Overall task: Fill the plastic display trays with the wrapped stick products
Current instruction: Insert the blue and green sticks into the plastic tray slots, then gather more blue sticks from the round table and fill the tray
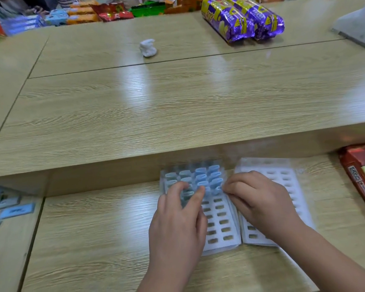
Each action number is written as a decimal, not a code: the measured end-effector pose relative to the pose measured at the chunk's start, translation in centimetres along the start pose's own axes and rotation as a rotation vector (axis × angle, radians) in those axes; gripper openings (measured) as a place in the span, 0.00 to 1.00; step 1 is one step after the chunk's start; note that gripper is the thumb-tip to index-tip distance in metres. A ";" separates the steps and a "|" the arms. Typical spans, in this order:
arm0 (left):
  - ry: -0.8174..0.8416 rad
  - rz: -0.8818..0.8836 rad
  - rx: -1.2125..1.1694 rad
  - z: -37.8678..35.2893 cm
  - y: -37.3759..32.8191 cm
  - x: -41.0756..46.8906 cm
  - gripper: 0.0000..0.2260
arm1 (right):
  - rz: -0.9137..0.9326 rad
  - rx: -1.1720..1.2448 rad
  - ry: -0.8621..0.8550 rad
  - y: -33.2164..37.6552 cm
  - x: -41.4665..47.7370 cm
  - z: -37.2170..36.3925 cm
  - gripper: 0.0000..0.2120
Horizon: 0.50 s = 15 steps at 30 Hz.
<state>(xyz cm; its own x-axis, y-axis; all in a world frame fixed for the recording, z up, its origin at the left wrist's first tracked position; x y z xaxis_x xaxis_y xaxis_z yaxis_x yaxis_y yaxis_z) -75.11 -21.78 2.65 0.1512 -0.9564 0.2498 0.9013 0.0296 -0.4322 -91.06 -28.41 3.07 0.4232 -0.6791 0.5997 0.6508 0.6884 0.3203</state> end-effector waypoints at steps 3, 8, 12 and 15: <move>-0.017 -0.004 -0.011 0.3 0.0 -0.1 0.19 | -0.007 -0.003 0.004 0.1 -0.3 0.1 0.08; -0.121 0.104 -0.233 2.6 1.0 -1.1 0.17 | -0.199 0.039 0.005 1.3 -0.8 1.4 0.11; -0.251 0.369 -0.409 6.7 4.5 -5.8 0.13 | -0.416 0.242 0.019 5.2 -3.0 3.4 0.09; -0.328 0.607 -0.506 10.1 6.9 -11.3 0.12 | -0.499 0.402 0.061 10.5 -4.9 4.1 0.09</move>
<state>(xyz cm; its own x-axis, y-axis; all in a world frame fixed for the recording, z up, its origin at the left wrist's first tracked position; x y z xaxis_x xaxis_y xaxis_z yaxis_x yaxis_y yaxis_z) -66.54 -7.79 5.60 0.7290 -0.6823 0.0543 0.3483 0.3015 -0.8876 -88.86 -16.81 6.47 0.1733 -0.9475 0.2688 0.4966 0.3197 0.8070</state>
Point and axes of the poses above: each hand's wrist, its own x-axis towards the middle knuckle, its own z-axis out of the back of the hand, y = z × x, the point moved 7 cm from there along x, towards the middle knuckle, and after that the axes turned 11 degrees about -y, right-handed, at the moved point
